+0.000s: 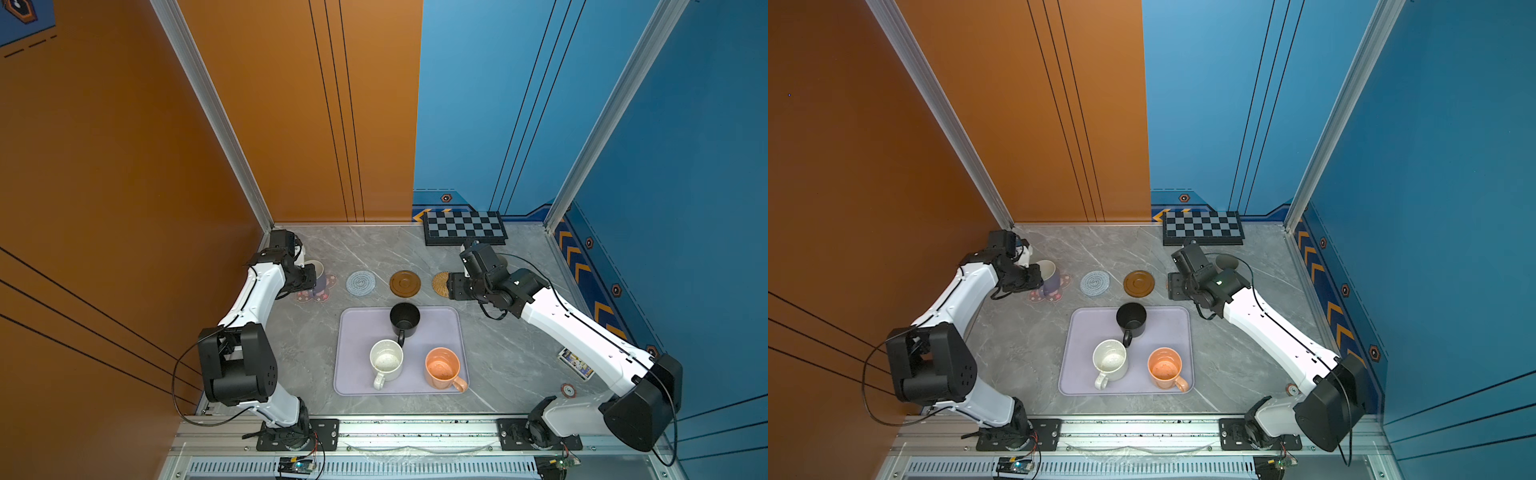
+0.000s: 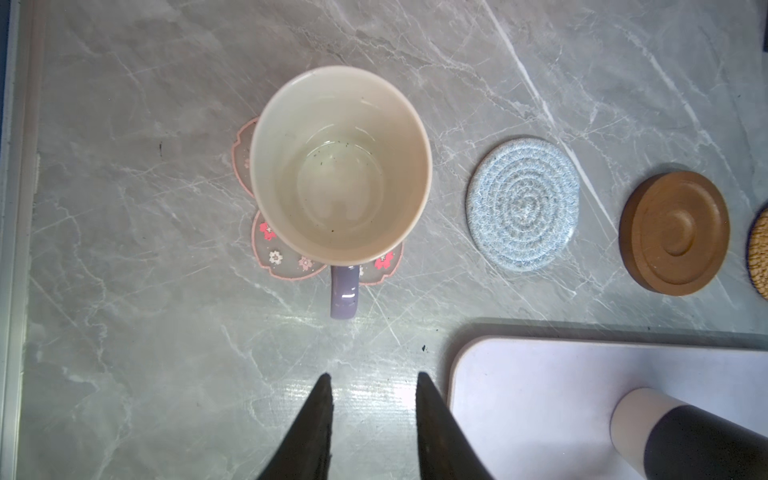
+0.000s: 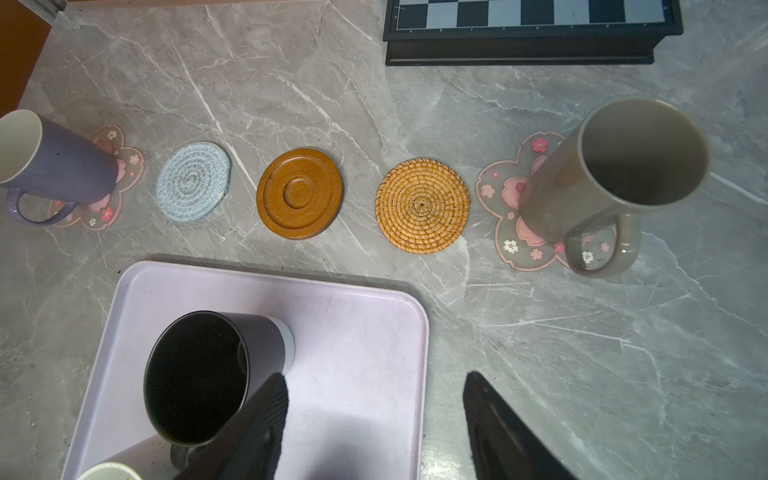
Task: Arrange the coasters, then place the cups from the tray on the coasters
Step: 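Move the right gripper over the black mug on the tray while the left gripper rises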
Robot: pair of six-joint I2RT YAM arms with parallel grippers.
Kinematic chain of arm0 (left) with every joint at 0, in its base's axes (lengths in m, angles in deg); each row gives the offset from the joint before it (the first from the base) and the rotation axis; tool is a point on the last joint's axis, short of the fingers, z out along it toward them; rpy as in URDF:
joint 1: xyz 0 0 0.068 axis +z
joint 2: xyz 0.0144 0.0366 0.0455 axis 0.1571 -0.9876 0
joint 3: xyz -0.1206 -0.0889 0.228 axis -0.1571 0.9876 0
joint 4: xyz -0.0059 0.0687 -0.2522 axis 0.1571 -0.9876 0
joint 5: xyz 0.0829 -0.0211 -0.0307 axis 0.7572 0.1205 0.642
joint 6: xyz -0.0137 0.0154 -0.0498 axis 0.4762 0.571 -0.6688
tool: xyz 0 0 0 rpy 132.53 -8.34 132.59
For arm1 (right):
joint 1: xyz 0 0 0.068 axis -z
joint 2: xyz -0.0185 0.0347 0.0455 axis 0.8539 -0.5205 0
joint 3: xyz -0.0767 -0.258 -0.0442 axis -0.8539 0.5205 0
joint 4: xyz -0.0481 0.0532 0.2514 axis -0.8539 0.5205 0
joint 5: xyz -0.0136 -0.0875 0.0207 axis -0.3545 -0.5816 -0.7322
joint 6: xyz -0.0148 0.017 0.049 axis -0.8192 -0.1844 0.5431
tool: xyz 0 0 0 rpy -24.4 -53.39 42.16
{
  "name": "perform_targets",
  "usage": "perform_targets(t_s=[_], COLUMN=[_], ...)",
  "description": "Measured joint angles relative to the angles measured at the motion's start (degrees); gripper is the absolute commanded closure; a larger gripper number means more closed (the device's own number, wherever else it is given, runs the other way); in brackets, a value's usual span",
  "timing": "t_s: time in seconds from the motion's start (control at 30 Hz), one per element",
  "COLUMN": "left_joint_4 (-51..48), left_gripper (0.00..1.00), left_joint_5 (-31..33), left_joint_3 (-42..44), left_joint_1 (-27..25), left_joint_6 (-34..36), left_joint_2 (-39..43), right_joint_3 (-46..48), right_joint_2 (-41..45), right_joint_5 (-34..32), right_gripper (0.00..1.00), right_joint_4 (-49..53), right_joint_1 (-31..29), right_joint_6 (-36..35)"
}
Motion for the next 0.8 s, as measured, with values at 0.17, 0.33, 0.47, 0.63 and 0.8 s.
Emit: perform_targets(t_s=[0.17, 0.33, 0.47, 0.63, 0.8], left_joint_4=[-1.44, -2.97, -4.24, -5.33, -5.86], left_gripper=[0.64, 0.64, 0.64, 0.64, 0.64], left_joint_5=[0.63, 1.40, 2.10, 2.80, 3.34], left_joint_3=[1.70, 3.17, 4.68, 6.51, 8.74], left_joint_1=[-2.82, -5.18, -6.99, -8.39, -9.33], left_joint_6=[-0.39, -0.59, -0.59, -0.59, -0.87], left_joint_2=[4.35, 8.90, 13.03, 16.74, 18.10], right_joint_3=[1.49, 2.43, 2.71, 2.71, 2.71], right_joint_2=[2.23, 2.60, 2.60, 2.14, 0.90], right_joint_5=[-0.98, -2.40, -3.65, -5.70, -7.93], right_gripper=[0.30, 0.30, 0.30, 0.30, 0.30], right_joint_4=[0.11, 0.39, 0.44, 0.44, 0.46], right_joint_1=[-1.79, -5.49, -9.73, -14.71, -20.55], right_joint_6=[1.20, 2.60, 3.80, 5.49, 7.80])
